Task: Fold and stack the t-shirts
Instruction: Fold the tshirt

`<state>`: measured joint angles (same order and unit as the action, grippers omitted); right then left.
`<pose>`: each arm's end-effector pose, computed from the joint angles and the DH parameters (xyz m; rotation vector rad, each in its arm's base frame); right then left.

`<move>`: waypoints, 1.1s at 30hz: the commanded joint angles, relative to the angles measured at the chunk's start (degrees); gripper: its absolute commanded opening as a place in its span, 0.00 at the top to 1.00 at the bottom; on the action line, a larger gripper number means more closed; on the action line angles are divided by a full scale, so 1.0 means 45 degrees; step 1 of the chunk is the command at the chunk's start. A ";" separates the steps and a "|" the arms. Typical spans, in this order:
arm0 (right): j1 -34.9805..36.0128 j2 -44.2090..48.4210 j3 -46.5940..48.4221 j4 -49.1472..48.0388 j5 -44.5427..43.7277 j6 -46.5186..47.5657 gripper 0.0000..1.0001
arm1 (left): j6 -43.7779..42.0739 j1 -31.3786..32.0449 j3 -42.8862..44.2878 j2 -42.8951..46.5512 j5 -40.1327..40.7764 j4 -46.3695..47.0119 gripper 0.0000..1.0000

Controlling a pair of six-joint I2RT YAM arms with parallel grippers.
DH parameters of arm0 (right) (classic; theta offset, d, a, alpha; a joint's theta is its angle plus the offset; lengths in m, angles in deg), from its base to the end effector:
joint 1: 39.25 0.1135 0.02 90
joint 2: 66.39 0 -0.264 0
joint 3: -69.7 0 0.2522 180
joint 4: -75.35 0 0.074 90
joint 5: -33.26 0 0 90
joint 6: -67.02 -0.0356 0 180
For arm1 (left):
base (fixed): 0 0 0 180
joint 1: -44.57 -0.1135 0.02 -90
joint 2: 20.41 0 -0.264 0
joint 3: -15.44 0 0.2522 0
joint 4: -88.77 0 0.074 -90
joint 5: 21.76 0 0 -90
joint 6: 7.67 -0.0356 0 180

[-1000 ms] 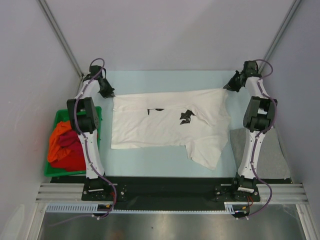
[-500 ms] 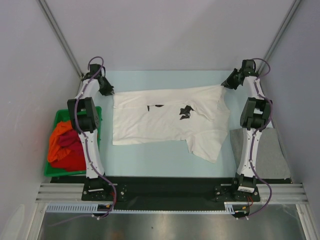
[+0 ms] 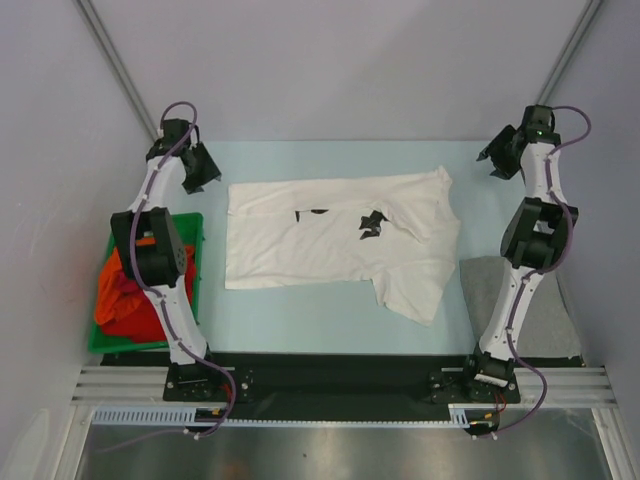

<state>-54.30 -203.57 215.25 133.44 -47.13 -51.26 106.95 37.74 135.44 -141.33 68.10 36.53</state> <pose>0.5169 -0.1328 0.2464 0.8325 2.3000 0.3074 0.4702 0.0562 0.2482 -0.6775 2.4101 -0.1319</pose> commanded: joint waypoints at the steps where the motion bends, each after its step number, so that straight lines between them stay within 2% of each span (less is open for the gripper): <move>1: 0.0607 0.2918 -0.2514 -0.0511 0.0946 0.0559 0.33 | -0.0763 0.0619 -0.1843 0.1772 -0.0863 0.0152 0.39; 3: 0.0823 0.3801 -0.4122 -0.1081 0.1593 0.0638 0.31 | -0.0920 0.0833 -0.2530 0.2086 -0.1139 0.0405 0.39; 4: 0.0979 0.4212 -0.5638 -0.1392 0.1944 0.0619 0.31 | -0.1037 0.0892 -0.2843 0.2377 -0.1198 0.0522 0.39; 7: 0.1195 0.5541 -0.7755 -0.2816 0.3972 0.0113 0.33 | -0.0941 0.0951 -0.3782 0.2458 -0.1530 0.0739 0.40; 11: 0.1468 0.6617 -1.0724 -0.3953 0.4936 -0.0143 0.34 | -0.0667 0.0990 -0.4621 0.2380 -0.1805 0.1108 0.39; 19: 0.1586 0.6736 -1.2215 -0.4130 0.5833 -0.0358 0.33 | -0.0434 0.1010 -0.4155 0.1461 -0.2095 0.1442 0.40; 23: 0.1586 0.6755 -1.2605 -0.4227 0.5853 -0.0514 0.34 | -0.0277 0.1341 -0.4174 0.1676 -0.2818 0.1500 0.47; 26: 0.1567 0.6502 -1.2762 -0.4267 0.5776 -0.0573 0.37 | -0.0081 0.2082 -0.4466 0.1755 -0.3268 0.1752 0.48; 33: 0.1508 0.6110 -1.2899 -0.3740 0.5249 -0.0436 0.44 | 0.0115 0.2201 -0.4546 0.1930 -0.3484 0.1969 0.48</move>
<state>-47.26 -175.68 157.46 116.22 -22.85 -53.42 106.87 48.21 114.30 -134.97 54.04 43.80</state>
